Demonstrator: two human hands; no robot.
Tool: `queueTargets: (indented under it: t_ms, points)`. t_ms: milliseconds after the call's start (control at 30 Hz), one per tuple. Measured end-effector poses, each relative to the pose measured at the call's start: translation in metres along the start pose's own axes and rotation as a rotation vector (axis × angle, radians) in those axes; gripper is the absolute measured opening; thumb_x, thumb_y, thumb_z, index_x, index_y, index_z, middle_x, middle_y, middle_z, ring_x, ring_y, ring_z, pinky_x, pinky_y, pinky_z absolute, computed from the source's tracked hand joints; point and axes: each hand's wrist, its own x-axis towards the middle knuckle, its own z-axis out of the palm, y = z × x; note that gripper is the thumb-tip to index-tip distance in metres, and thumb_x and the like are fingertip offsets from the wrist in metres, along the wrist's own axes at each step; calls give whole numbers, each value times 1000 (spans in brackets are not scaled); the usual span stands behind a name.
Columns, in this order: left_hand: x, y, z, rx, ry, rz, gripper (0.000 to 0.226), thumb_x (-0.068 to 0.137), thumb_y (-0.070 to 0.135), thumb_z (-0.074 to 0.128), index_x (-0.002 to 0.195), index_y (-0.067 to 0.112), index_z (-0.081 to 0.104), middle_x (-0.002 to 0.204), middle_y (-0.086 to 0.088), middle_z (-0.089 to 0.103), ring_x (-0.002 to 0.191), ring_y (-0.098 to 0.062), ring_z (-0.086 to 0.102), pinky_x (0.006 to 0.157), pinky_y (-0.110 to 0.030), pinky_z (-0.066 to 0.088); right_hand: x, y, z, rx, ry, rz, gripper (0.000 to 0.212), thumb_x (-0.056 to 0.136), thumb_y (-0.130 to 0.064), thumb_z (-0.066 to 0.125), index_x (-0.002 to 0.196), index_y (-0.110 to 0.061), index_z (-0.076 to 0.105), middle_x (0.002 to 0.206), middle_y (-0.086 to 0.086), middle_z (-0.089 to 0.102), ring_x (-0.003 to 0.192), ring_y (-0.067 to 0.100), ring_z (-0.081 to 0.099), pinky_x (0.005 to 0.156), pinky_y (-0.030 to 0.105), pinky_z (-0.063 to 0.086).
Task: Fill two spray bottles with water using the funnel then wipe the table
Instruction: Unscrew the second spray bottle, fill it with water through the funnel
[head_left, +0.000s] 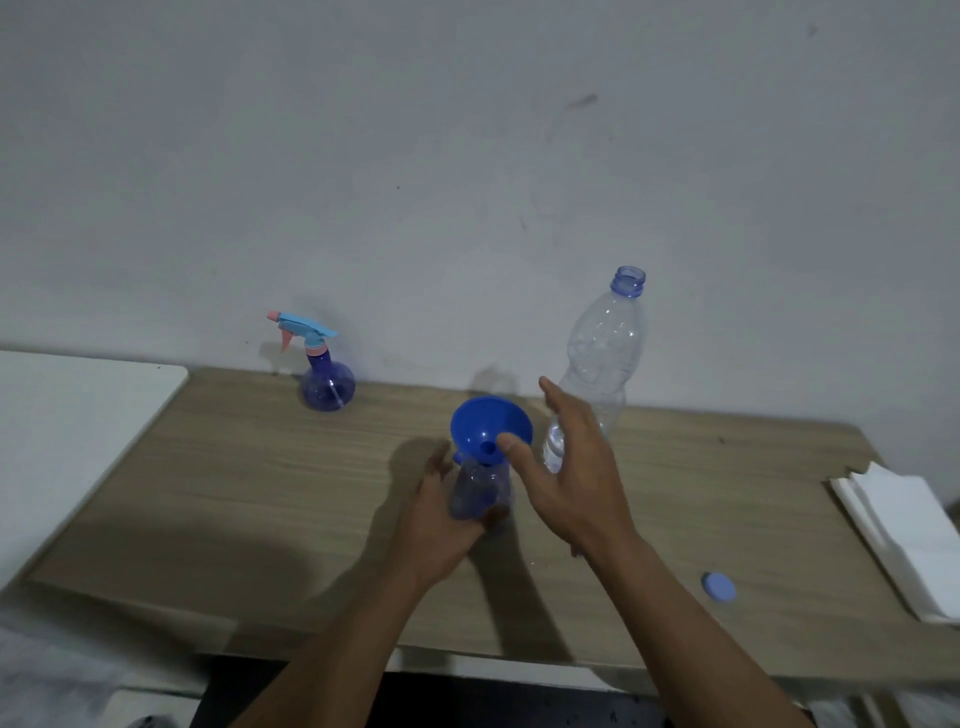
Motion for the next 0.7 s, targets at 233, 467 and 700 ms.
queueTargets:
  t_ms: [233,467,700]
  points:
    - [1,24,8,-188,193,133,120,56,61,85,150,43,13,141,18,45,129,-5,45,102,-30,39,56,12,-35,35,436,34,98,81,-33,82,156,-19,20,161,10,18,151,22,18,107,-2,15]
    - [8,44,15,-274,220,162,113,56,41,92,146,45,24,124,28,50,115,2,52,95,-26,45,98,53,-48,169,208,190,112,76,-47,84,154,-52,4,139,8,51,124,20,54,100,37,46]
    - [12,42,12,-247,219,224,77,63,25,92,123,47,50,113,30,63,108,7,60,92,-22,52,110,57,-40,125,244,61,96,82,-36,81,155,-43,19,123,2,46,107,18,60,95,38,53]
